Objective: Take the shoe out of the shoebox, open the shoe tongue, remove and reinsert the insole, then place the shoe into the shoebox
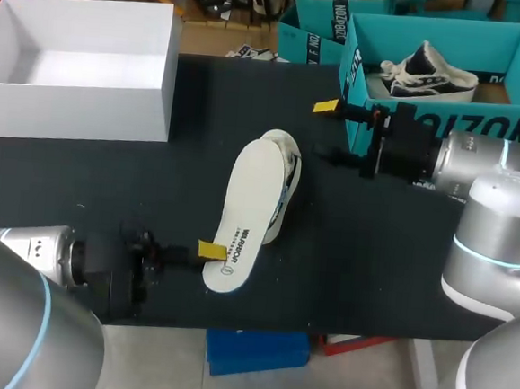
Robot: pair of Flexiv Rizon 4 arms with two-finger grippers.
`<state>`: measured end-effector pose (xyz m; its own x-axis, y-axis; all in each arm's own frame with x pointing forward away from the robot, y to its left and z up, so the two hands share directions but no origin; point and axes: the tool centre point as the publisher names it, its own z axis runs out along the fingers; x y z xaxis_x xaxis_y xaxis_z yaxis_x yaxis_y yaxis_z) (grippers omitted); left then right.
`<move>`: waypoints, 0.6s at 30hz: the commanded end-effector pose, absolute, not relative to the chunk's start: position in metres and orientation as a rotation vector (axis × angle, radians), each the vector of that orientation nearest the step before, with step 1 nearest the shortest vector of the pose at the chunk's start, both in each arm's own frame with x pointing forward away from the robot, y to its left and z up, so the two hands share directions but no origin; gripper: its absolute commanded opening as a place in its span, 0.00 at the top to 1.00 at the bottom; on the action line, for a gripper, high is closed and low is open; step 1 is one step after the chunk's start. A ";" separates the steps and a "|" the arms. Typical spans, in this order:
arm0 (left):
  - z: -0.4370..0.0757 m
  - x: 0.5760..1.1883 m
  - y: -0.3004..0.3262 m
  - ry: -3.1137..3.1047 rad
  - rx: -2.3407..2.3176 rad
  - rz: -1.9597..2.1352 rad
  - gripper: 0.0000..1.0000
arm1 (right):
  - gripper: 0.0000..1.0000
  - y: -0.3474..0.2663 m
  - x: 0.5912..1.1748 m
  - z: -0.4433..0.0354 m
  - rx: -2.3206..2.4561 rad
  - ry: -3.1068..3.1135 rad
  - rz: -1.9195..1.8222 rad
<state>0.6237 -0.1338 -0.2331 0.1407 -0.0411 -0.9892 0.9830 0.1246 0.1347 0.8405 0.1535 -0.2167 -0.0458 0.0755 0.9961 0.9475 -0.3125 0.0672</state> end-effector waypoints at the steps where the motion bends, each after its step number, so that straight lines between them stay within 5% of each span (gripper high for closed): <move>1: -0.237 0.615 -0.139 1.157 1.150 -1.044 1.00 | 0.00 0.156 0.840 -0.217 -1.472 -1.133 -1.457; 18: -0.242 0.649 -0.158 1.231 1.128 -0.949 1.00 | 0.00 0.156 0.840 -0.217 -1.472 -1.133 -1.457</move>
<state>0.6379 -0.1503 -0.2397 0.1162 0.0417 -0.9923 0.9715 0.2029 0.1223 0.8401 0.1532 -0.2169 -0.0464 0.0750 0.9961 0.9475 -0.3126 0.0677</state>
